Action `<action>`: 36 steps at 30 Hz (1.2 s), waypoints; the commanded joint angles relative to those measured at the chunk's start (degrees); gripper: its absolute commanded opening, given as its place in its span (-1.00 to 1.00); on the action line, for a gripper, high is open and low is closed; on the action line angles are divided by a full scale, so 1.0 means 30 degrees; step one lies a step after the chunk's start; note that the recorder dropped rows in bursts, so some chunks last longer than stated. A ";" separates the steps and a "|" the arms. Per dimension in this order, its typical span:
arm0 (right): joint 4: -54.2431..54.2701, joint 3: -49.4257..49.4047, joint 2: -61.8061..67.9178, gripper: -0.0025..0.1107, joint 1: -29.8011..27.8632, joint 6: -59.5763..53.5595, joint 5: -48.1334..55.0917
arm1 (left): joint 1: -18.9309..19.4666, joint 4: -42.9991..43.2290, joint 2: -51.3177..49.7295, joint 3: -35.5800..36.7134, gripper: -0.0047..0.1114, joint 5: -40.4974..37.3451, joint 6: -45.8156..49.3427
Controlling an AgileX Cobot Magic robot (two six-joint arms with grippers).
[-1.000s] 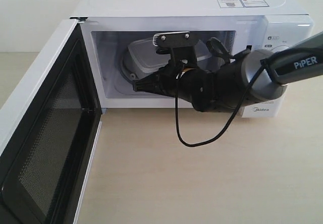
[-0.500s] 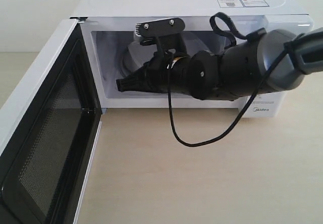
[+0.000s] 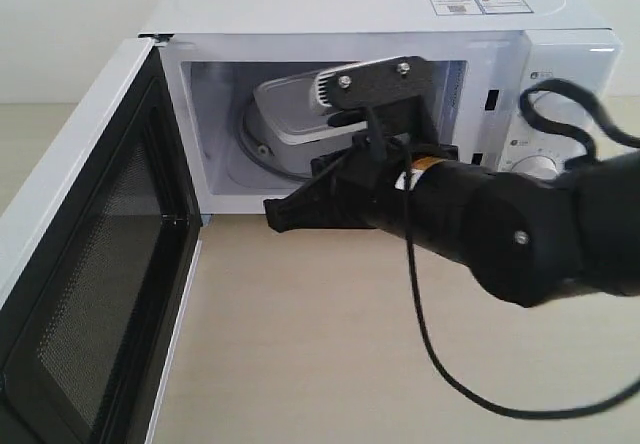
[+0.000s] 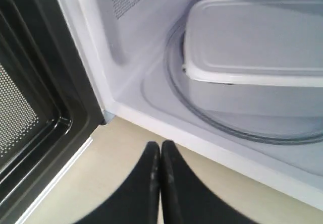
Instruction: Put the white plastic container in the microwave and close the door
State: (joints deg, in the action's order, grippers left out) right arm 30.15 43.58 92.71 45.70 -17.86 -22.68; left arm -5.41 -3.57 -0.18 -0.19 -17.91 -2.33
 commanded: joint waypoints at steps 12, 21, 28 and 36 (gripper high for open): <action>0.0045 -0.7451 -0.7812 -0.96 0.0049 -0.0081 -0.3095 | 0.0048 -0.0010 0.0060 0.0063 -0.84 0.0112 0.0072; 0.0005 -1.0848 -1.1978 -0.96 0.0049 -0.0224 -0.3612 | 0.0048 -0.0010 0.0060 0.0063 -0.84 0.0112 0.0072; 0.0045 -1.1632 -1.3903 -0.96 0.0049 -0.0298 -0.3311 | 0.0048 -0.0010 0.0060 0.0063 -0.84 0.0112 0.0072; 0.0045 -1.1632 -1.3906 -0.96 0.0049 -0.0298 -0.2973 | 0.0048 -0.0010 0.0060 0.0063 -0.84 0.0112 0.0072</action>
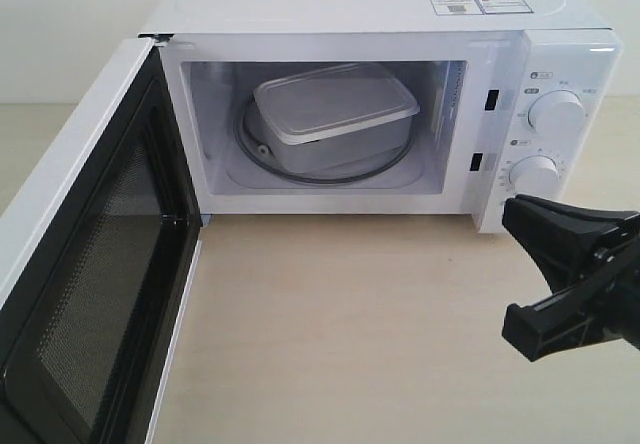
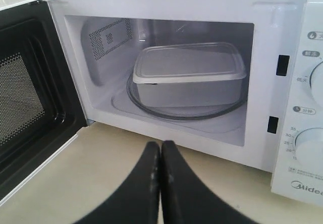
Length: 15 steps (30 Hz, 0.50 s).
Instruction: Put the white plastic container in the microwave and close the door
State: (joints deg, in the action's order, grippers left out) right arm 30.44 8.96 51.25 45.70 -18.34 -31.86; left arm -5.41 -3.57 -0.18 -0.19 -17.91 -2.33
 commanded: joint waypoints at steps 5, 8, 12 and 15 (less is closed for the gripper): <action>-0.0049 -0.0091 -0.0084 -0.96 0.0049 -0.0139 0.0102 | 0.0048 -0.0010 0.0060 0.0063 -0.84 0.0112 0.0072; -0.0049 -0.0091 -0.0084 -0.96 0.0049 -0.0139 0.0118 | 0.0048 -0.0010 0.0060 0.0063 -0.84 0.0112 0.0072; -0.0049 -0.0091 -0.0084 -0.96 0.0049 -0.0139 0.0118 | 0.0048 0.0736 0.0060 0.0063 -0.84 0.1767 0.0072; -0.0049 -0.0091 -0.0084 -0.96 0.0049 -0.0139 0.0118 | 0.0048 0.0923 0.0060 0.0063 -0.84 0.6109 0.0105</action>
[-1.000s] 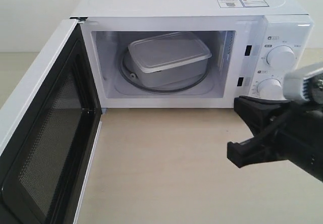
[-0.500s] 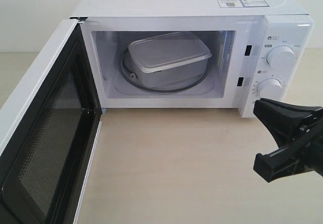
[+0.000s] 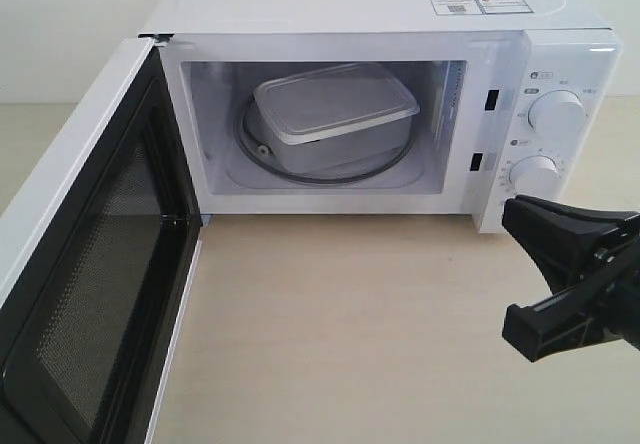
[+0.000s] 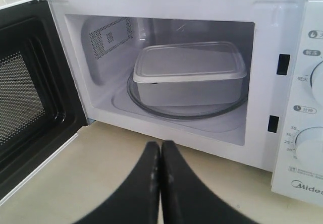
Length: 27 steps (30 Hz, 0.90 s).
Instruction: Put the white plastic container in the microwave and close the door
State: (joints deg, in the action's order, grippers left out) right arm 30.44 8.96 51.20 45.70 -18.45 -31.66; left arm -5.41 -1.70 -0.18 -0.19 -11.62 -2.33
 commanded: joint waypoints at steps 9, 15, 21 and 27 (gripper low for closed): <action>-0.0049 -0.0091 -0.0069 -0.96 0.0049 -0.0254 0.0048 | 0.0048 -0.0239 0.0060 -0.0025 -0.84 0.7725 0.1234; -0.0049 -0.0091 -0.0069 -0.96 0.0049 -0.0535 0.0048 | 0.0048 -0.2785 0.0060 -0.1938 -0.84 0.5967 0.1234; -0.0049 -0.0091 -0.0069 -0.96 0.0049 -0.0535 0.0048 | 0.0048 -0.2148 -0.1291 -0.4988 -0.84 0.0667 0.1234; -0.0049 -0.0091 -0.0069 -0.96 0.0049 -0.0535 0.0048 | 0.0048 -0.2075 -0.2647 -0.6839 -0.84 0.0978 0.1288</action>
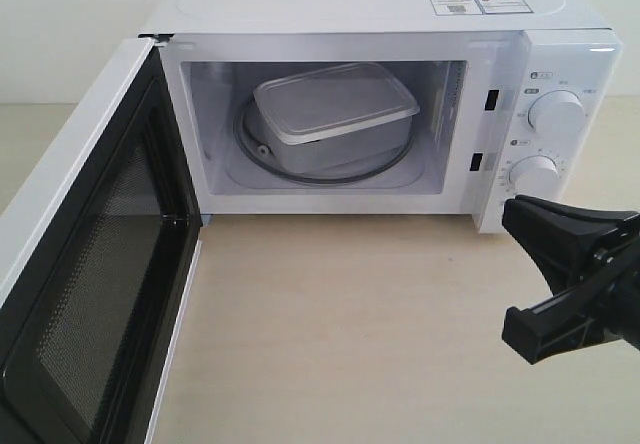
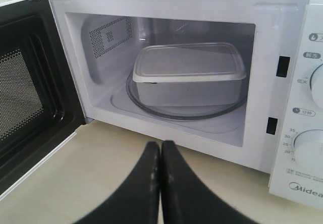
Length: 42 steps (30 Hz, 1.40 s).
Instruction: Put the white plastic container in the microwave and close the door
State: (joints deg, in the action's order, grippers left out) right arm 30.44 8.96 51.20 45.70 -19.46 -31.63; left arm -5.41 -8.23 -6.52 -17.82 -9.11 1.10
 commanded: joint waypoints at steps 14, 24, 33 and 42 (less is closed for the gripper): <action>-0.0049 -0.0091 -0.0069 -0.96 0.0049 -0.0198 0.0036 | 0.0048 0.0024 -0.0498 -0.0998 -0.84 0.2761 -0.0069; 0.2004 -0.0091 -0.0289 -0.96 0.0049 -0.2121 -0.1151 | 0.0048 0.0024 -0.4414 -0.4204 -0.84 -0.4792 0.1611; 0.8169 -0.0091 -0.2797 -0.96 0.0049 -0.7545 -0.1959 | 0.0048 -0.4146 -1.3312 -1.1729 -0.84 -1.4833 0.4599; 0.9150 -0.0091 -0.2917 -0.96 0.0049 -0.8348 -0.2246 | 0.0048 -0.5338 -1.6370 -1.1874 -0.84 -1.8726 0.5373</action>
State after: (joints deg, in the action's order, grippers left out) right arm 57.66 8.96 42.56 45.70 -43.68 -37.74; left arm -5.41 -23.48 -55.32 -53.06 -63.40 16.60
